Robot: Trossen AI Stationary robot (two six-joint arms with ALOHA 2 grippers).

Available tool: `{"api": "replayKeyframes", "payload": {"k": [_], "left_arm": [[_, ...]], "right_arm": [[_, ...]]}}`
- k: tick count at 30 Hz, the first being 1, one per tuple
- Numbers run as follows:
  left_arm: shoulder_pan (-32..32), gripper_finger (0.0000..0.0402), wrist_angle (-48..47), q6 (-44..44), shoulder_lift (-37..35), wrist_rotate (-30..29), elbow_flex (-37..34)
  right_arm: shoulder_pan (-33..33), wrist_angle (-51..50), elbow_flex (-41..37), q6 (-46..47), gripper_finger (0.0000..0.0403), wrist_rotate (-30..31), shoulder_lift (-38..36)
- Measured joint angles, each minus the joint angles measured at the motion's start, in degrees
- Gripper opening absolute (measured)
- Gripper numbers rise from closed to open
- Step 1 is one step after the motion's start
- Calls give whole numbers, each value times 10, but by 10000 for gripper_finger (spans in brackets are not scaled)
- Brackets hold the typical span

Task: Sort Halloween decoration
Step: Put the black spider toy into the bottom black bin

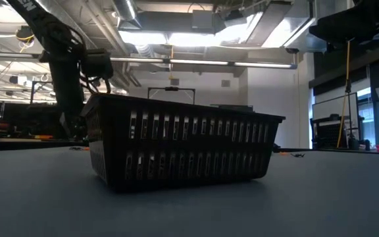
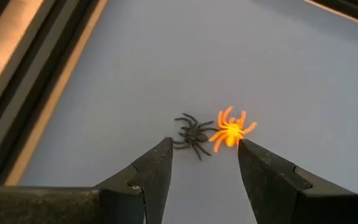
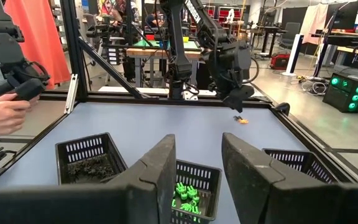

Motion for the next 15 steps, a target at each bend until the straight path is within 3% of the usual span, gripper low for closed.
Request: {"api": "replayKeyframes", "payload": {"k": [7, 15], "left_arm": [[38, 176, 39, 30, 4, 24, -22], [71, 176, 91, 73, 65, 63, -22]], "right_arm": [[0, 0, 0, 0, 127, 0, 0], [0, 0, 0, 0, 127, 0, 0]]}}
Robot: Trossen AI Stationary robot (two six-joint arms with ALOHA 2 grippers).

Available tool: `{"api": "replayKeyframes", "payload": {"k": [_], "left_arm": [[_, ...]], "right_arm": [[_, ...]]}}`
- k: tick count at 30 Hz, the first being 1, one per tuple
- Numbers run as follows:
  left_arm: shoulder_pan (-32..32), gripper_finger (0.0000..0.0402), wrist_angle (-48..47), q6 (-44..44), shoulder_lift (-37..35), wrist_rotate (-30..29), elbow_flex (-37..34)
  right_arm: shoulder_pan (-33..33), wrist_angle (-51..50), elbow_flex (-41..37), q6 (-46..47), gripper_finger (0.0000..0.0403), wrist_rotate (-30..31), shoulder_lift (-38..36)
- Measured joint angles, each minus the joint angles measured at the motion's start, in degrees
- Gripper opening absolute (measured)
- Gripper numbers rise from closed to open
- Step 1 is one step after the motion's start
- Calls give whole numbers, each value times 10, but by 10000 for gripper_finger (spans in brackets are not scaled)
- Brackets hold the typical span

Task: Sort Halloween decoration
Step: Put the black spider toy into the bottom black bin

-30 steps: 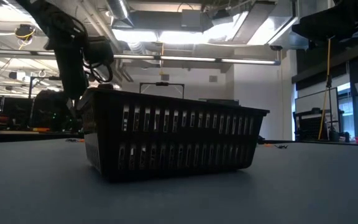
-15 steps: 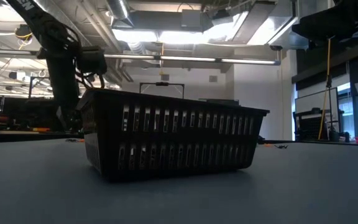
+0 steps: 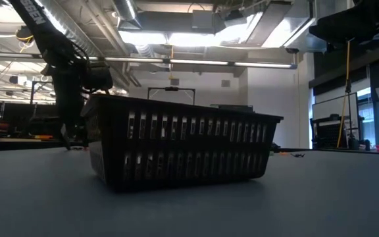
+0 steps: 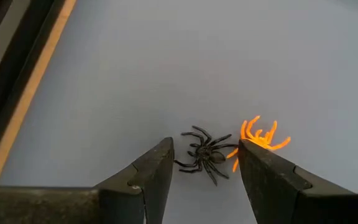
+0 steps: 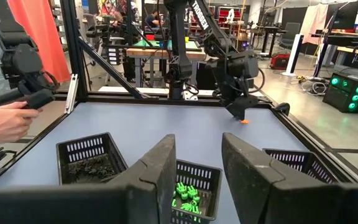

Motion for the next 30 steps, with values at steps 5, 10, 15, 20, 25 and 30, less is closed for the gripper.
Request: {"api": "replayKeyframes", "payload": {"k": [5, 10, 15, 20, 25, 30], "left_arm": [[7, 176, 8, -13, 34, -4, 4], [6, 169, 0, -41, 36, -4, 5], [0, 135, -15, -51, 37, -1, 8], [-16, 83, -21, -52, 36, -7, 7], [-33, 36, -20, -56, 36, -10, 7], [-48, 20, -22, -69, 29, -5, 6]], "right_arm": [[0, 0, 0, 0, 127, 0, 0], [0, 0, 0, 0, 127, 0, 0], [0, 0, 0, 0, 127, 0, 0], [0, 0, 0, 0, 127, 0, 0], [0, 0, 0, 0, 127, 0, 0], [0, 0, 0, 0, 127, 0, 0]]}}
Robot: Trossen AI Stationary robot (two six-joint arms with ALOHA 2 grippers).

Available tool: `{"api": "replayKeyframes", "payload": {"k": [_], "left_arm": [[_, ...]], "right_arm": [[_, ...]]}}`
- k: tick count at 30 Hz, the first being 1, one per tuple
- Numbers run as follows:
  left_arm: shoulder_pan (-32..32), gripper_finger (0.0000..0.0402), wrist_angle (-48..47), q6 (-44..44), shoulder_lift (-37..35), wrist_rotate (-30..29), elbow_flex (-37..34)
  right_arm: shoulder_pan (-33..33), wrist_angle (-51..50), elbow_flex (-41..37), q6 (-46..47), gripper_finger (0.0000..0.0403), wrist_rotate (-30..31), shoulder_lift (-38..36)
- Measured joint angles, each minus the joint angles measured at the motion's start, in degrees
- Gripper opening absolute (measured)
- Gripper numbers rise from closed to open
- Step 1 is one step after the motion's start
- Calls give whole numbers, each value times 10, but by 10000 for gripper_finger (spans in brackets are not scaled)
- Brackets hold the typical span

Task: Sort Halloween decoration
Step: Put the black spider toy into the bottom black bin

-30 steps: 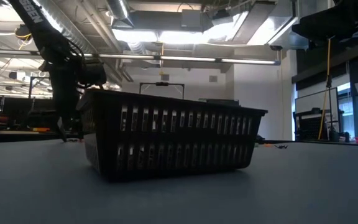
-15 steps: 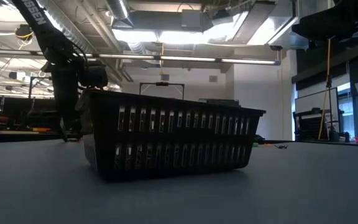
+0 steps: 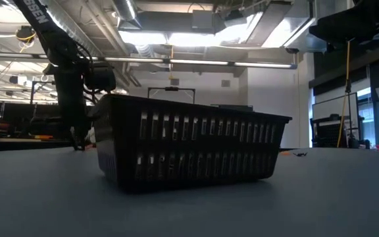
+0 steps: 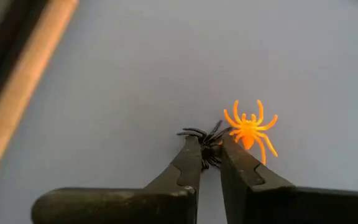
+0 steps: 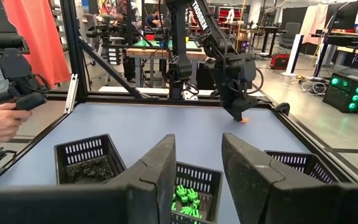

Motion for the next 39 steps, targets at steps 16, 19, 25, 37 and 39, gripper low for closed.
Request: {"api": "replayKeyframes", "payload": {"k": [16, 19, 25, 37, 39], "left_arm": [[-85, 1, -65, 2, -132, 59, -2], [-103, 1, -67, 2, -142, 72, -2], [-128, 0, -58, 2, -144, 37, -1], [-89, 114, -21, 11, -86, 37, 1], [-79, 139, -5, 25, -66, 47, 1]], "right_arm": [[0, 0, 0, 0, 127, 0, 0], [0, 0, 0, 0, 127, 0, 0], [0, 0, 0, 0, 127, 0, 0], [0, 0, 0, 0, 127, 0, 0], [0, 0, 0, 0, 127, 0, 0]]}}
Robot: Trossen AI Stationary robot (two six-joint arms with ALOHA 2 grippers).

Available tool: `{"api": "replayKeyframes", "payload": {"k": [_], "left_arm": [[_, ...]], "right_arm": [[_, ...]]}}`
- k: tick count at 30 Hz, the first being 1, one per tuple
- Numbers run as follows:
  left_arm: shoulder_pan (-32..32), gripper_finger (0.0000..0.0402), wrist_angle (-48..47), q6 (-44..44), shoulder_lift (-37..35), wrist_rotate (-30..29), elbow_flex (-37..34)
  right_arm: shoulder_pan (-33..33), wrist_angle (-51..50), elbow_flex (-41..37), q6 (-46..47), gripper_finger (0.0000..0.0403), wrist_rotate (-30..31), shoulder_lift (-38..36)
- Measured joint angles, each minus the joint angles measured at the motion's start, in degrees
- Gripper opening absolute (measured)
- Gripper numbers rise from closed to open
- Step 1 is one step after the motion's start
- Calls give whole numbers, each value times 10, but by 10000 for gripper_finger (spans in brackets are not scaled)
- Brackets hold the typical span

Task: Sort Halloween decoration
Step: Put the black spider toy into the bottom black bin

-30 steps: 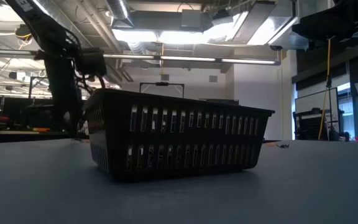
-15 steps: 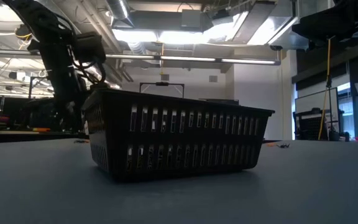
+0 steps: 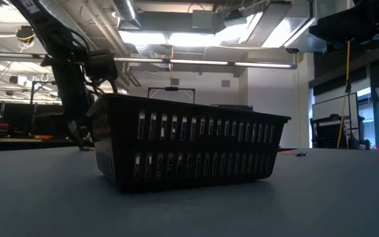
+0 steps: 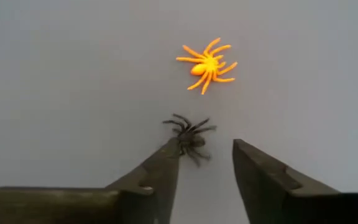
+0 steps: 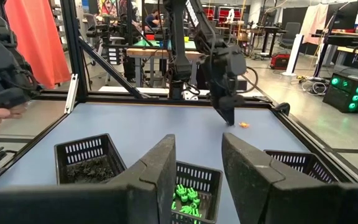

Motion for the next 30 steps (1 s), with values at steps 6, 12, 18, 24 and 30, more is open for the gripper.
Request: {"api": "replayKeyframes", "payload": {"k": [6, 12, 18, 24, 30], "left_arm": [[22, 194, 26, 12, 49, 8, 3], [25, 204, 21, 11, 60, 8, 4], [25, 167, 6, -34, 61, 5, 4], [25, 102, -5, -49, 62, 2, 3], [20, 39, -9, -51, 62, -2, 2]], "right_arm": [[0, 0, 0, 0, 127, 0, 0], [0, 0, 0, 0, 127, 0, 0], [0, 0, 0, 0, 127, 0, 0], [0, 0, 0, 0, 127, 0, 0], [0, 0, 0, 0, 127, 0, 0]]}}
